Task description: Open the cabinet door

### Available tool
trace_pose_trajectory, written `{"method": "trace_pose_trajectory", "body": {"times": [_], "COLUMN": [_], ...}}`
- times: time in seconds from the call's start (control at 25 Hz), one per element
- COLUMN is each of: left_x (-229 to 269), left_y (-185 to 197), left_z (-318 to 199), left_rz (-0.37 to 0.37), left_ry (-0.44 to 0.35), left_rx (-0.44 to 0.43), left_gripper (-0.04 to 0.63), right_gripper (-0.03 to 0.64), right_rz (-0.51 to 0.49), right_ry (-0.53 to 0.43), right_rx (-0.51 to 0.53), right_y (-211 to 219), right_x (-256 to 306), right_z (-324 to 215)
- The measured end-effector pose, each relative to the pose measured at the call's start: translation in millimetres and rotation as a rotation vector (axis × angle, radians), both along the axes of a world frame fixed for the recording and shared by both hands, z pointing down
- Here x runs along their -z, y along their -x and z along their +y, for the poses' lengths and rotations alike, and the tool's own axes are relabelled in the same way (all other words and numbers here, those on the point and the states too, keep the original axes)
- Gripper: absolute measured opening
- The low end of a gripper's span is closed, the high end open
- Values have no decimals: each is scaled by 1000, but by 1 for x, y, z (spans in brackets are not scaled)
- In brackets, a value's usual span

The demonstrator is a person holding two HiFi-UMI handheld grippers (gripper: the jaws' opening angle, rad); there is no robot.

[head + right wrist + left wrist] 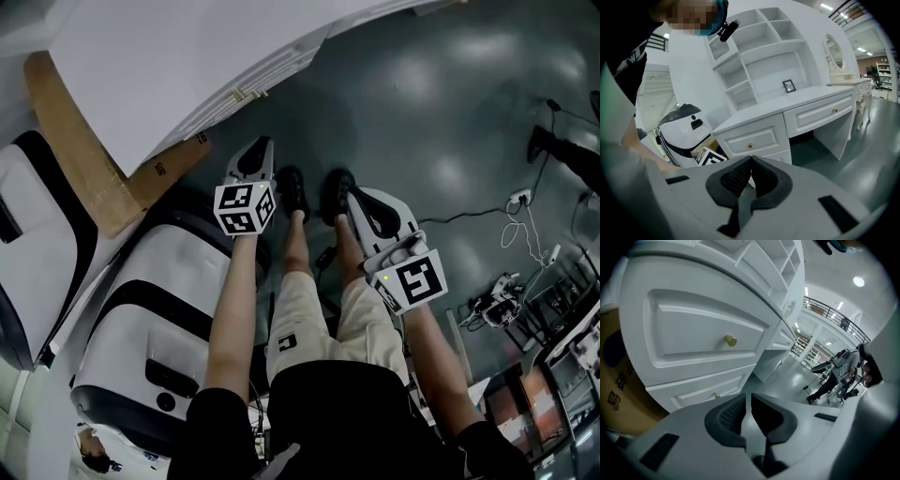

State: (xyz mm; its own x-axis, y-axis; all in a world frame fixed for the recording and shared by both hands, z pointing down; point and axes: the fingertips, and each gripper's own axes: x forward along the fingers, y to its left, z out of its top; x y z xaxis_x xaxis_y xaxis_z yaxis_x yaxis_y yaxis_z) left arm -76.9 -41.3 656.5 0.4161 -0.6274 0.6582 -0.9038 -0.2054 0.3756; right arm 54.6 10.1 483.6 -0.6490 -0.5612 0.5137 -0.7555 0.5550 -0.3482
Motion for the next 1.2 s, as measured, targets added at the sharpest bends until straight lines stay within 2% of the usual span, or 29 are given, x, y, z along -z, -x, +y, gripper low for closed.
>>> {"method": "trace_pose_trajectory", "body": {"times": [0.68, 1.2], "left_x": [-94, -152], "left_y": [21, 34], "left_z": [-38, -72], "left_rz": [-10, -19], "left_ry": [25, 84], "left_rx": [73, 177], "left_gripper": [132, 156], "right_gripper": [18, 18], "right_rz": [17, 36], "right_ry": [47, 82], "right_rx": [1, -14], "right_y": [14, 7], "right_x": [-38, -67], "right_z": [-6, -3]}}
